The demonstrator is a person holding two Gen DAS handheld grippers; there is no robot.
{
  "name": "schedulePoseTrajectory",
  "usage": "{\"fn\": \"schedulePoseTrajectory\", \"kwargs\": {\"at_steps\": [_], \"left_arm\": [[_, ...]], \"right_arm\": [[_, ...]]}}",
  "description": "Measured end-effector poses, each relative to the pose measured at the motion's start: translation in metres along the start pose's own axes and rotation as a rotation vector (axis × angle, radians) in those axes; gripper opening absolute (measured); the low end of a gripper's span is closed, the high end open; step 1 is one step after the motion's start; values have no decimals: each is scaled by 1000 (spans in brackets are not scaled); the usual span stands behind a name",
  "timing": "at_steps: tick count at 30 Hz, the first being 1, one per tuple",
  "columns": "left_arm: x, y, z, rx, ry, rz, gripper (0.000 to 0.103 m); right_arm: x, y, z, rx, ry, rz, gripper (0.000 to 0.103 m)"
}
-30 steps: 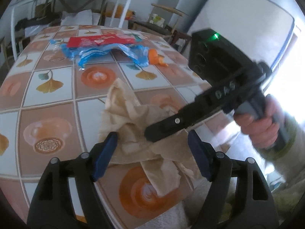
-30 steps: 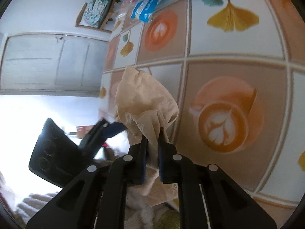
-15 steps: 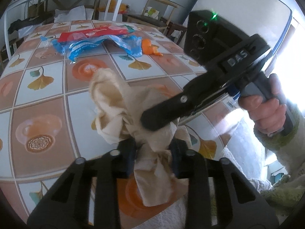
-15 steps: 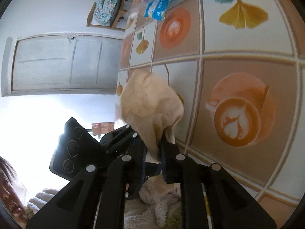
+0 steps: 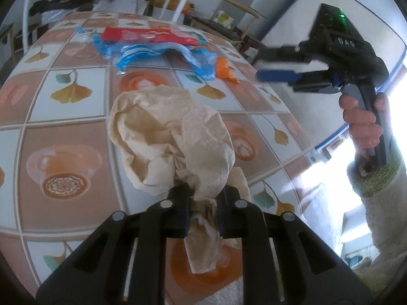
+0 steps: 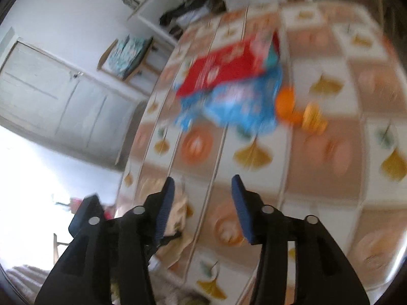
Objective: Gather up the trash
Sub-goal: 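Grasp the red snack bag with the right tool and lift it while the left tool holds the paper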
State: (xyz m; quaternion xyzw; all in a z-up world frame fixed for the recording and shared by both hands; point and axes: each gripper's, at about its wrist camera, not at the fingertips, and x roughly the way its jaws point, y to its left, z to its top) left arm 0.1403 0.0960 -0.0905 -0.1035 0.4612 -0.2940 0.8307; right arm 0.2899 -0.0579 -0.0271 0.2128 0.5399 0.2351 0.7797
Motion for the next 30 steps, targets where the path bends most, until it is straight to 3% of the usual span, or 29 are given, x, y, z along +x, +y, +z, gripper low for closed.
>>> {"fn": "schedulePoseTrajectory", "kwargs": {"at_steps": [4,11,13,19,24,30], "left_arm": [[-4,16,4,-68,-9,2,14],[-6,28,9,-117,-14,-6,14],[-6,29,9,-120,-15,-10,14],[-7,30,10,-125,-13,-18,14],[-7,32,12,-128,-12,-25,14],[-9,36,11,-127,-15,-41,14]], "right_arm": [[-3,13,31,-86,-84,-121,59],[41,59,62,-525,-179,-578,63],[55,65,69,-576,-165,-601,63],[104,105,90,-748,-116,-559,63],[153,132,85,-908,-62,-601,62],[188,135,65,-1045,-24,-712,47]]}}
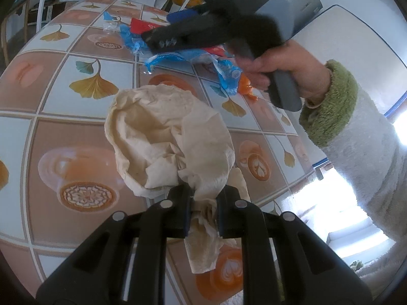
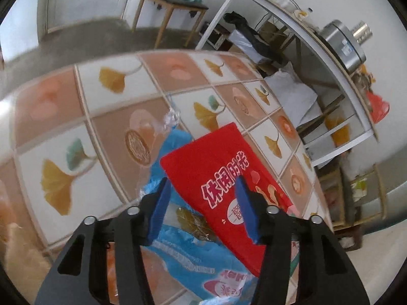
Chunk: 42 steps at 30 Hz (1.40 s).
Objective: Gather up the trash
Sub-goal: 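Grasp the red snack bag with the right tool and lift it while the left tool holds the paper, then carry both items over the blue wastebasket and open the left tool to drop the paper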
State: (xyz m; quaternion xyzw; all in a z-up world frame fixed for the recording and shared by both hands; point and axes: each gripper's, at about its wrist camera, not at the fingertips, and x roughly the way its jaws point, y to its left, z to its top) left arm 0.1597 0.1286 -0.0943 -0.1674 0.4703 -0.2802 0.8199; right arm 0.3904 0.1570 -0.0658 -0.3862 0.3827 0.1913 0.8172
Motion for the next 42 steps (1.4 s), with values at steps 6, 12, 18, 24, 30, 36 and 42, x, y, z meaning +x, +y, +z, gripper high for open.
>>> {"fn": "schedulePoseTrajectory", "kwargs": {"at_steps": [6,12,18,24,30,36,42], "left_arm": [[-3,5,0,-1,-1,-16,14],[-6,8,0,0,-2,-17,14],[-7,8,0,3,-6,-11,14],[-7,7,-2,-5,-20,-2,14],[-7,-4,-3,15,-32,35,13],[-25,-25,1,48,-73,35,13],[-33,-79,17,171,-85,-21,13]], "right_arm": [[13,14,-5,-59,37,-86,34],[7,19,-5,-75,25,-196,5],[-43,-17,-7,66,-79,-228,3],[-120,-85,-33,319,-207,-210,2],[-195,-138,-79,487,-309,-249,2],[-270,-159,-135,585,-381,-355,2],[-341,-163,-215,692,-394,-495,2]]}}
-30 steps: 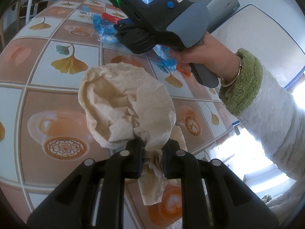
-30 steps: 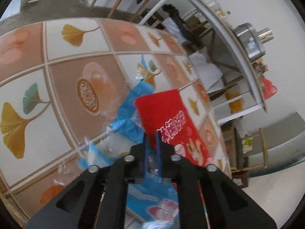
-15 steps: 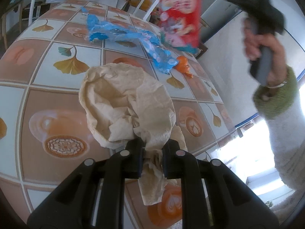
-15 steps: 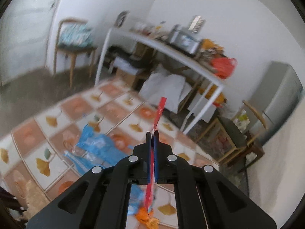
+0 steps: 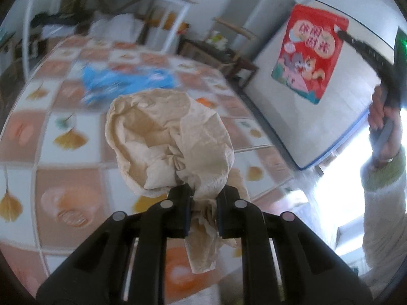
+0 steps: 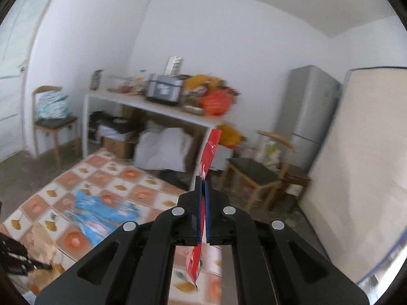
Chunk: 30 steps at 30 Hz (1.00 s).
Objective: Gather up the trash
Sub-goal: 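Carry both items over the blue wastebasket and open the left tool to drop the paper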
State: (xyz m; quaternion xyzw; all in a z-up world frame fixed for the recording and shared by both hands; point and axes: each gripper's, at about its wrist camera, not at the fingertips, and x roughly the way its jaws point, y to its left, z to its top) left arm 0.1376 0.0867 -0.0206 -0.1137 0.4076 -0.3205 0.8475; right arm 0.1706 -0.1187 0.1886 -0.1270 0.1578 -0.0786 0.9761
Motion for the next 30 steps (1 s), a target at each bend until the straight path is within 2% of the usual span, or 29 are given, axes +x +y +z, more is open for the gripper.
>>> {"fn": "schedulePoseTrajectory", "kwargs": {"at_steps": [4,9,15,17,19,22,25,30], "left_arm": [[16,-56,20,124,20,-94,13],[66,-145,38,281,117,-233,13],[155,-249,50,414,281,-343,13],[198,-281,53,433,372,-359,13],[242,-302,55,437,462,-353,13],[317,-329,52,452,601,-302,13],[396,-343,43,401,763,-244,14],[493,-361,15,468,890,-110,14]], "right_arm": [[-45,-62,-29,75,23,-124,2],[-90,-134,-90,167,108,-264,2],[-98,-187,-170,274,237,-345,2],[-90,-204,-200,319,287,-355,2],[-81,-214,-224,354,322,-358,2],[-61,-233,-262,423,363,-355,2],[-37,-254,-298,526,388,-333,2],[-12,-278,-344,654,407,-325,2]]}}
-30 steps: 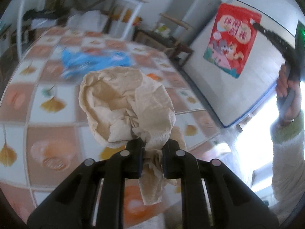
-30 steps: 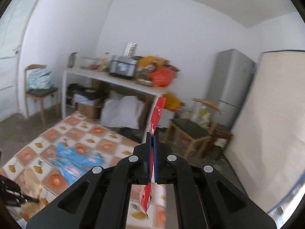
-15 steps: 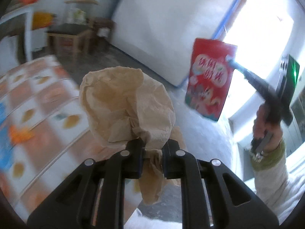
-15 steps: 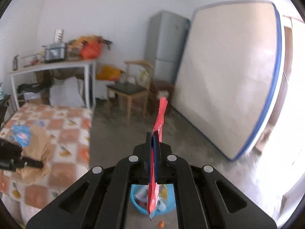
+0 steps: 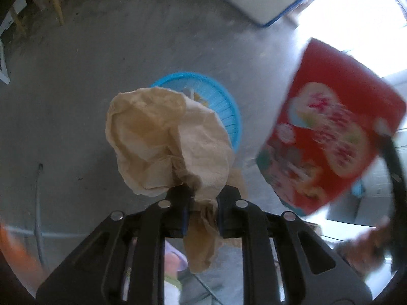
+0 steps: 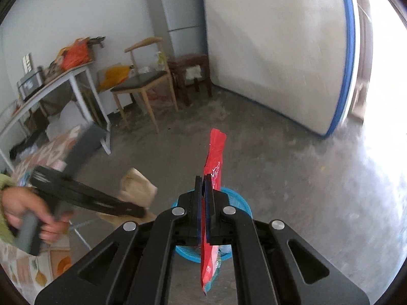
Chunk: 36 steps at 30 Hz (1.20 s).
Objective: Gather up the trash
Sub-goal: 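Carry both items over the blue wastebasket and open the left tool to drop the paper, then open the right tool to drop the red snack bag into the wastebasket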
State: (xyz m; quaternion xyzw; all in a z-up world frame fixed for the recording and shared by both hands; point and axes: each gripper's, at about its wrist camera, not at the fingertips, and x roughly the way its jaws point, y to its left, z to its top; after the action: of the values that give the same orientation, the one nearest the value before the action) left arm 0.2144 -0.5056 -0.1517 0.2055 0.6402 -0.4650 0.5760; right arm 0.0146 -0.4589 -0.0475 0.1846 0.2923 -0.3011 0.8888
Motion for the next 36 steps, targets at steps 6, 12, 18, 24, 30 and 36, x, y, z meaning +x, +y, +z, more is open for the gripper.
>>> {"fn": "schedulePoseTrajectory", "kwargs": {"at_steps": [6,12,18,24,30,36], "left_arm": [[64,-2,48,-20,61,72,58],[59,4,57,-94,37,20,65],[0,8,43,-78,-46,-18,65],[-112,20,-12,-19,-188,-15,69],[-225,59,-126,-37,-387,59,75],[-282,103,-257,-182,-507,175,75]], "right_arm": [[22,-37,-19,94,33,-13,2],[35,-55,-24,154,60,0,2],[48,-42,-15,186,58,105,2],[73,-8,8,198,37,258,2],[139,16,1,152,70,220,2],[254,12,-66,170,293,73,4]]}}
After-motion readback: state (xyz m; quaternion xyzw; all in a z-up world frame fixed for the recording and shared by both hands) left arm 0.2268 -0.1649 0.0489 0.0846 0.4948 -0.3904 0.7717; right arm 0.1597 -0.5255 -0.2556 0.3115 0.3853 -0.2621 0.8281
